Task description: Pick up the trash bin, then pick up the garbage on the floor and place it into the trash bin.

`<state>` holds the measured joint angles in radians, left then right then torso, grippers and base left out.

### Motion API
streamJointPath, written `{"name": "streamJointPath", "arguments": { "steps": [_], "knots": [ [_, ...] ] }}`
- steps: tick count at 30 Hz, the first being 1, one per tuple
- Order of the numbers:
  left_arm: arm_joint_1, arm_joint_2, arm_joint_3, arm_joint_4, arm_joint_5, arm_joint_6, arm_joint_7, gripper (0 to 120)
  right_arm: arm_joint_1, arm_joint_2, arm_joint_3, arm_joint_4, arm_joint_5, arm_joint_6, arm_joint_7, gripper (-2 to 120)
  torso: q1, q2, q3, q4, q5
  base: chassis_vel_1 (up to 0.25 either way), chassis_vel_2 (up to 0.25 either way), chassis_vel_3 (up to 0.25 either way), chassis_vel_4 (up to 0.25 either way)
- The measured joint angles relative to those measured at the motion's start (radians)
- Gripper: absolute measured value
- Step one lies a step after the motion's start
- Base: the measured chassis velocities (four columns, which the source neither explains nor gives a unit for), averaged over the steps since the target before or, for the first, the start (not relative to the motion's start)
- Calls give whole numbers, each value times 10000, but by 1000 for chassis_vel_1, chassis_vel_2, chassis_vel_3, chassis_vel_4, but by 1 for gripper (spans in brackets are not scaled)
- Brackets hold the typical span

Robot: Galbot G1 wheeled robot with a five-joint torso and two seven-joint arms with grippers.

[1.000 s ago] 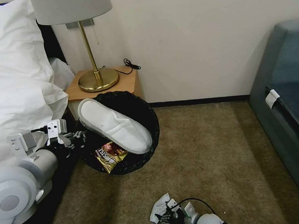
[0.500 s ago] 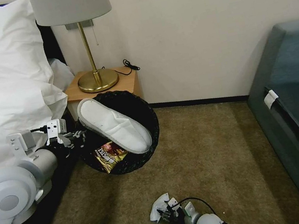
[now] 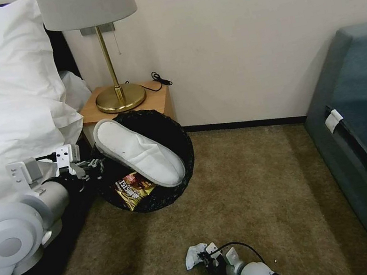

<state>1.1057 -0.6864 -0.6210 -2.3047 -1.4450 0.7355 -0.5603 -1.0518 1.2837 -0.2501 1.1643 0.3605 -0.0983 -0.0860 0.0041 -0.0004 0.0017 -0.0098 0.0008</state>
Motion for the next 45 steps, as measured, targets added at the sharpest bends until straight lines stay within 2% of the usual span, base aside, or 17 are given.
{"name": "streamJointPath", "arguments": {
  "steps": [8, 10, 13, 15, 16, 18, 21, 24, 35, 37, 45],
  "knots": [
    [-2, -61, 10, 0, -2, 0, 63, 3, -42, -134, 529, 740, -6, -39, 113, 0, 0, 0, -2, 0, -3, 0, 0, 0, 0],
    [0, -100, 19, -3, -2, 0, 79, 3, -217, -406, 1046, 1628, 182, -219, 230, 0, 0, 1, -3, 0, -5, 0, 0, 0, 0],
    [4, -107, 17, 7, -1, 0, 96, 3, -330, -644, 1305, 2164, 350, -338, 290, 0, 0, 1, -3, 0, -5, 0, 0, 0, 0],
    [6, -120, 3, 60, 2, 0, 106, 3, -516, -1235, 1804, 3255, 771, -599, 485, 0, 0, 2, -3, -1, -8, 0, 0, 0, 0],
    [6, -120, 3, 60, 2, 0, 106, 3, -516, -1235, 1804, 3255, 771, -599, 485, 0, 0, 2, -3, -1, -8, 0, 0, 0, 0],
    [14, -153, -1, 77, 2, 0, 107, 3, -585, -1669, 2167, 4321, 1177, -834, 854, 0, -1, 3, -5, -1, -7, 0, 0, 0, 0],
    [30, -157, -1, 77, -4, 0, 107, 3, -590, -1849, 2318, 4895, 1369, -960, 1091, 0, 0, 2, -4, -1, -7, 0, 0, 0, 0],
    [107, -156, 1, 77, -24, 0, 84, 3, -484, -2157, 2660, 6174, 1900, -1279, 1563, 0, 0, 2, -4, 0, -6, 0, 0, 0, 0],
    [207, -165, -21, 33, -102, 0, -66, 3, -393, -2954, 4101, 8097, 2826, -1929, 1920, 0, -1, 4, -4, -1, -7, 0, 0, 0, 0],
    [242, -184, -22, 55, -132, 0, -153, 3, -286, -3240, 4824, 8835, 3381, -2114, 1936, 0, -2, 4, -4, -2, -7, 0, 0, 0, 0],
    [263, -185, 124, 25, -640, 0, -559, 3, 458, -3656, 5675, 9936, 4695, -2365, 1754, 0, -2, 4, -4, 0, -8, 0, 0, 0, 0]
  ]
}}
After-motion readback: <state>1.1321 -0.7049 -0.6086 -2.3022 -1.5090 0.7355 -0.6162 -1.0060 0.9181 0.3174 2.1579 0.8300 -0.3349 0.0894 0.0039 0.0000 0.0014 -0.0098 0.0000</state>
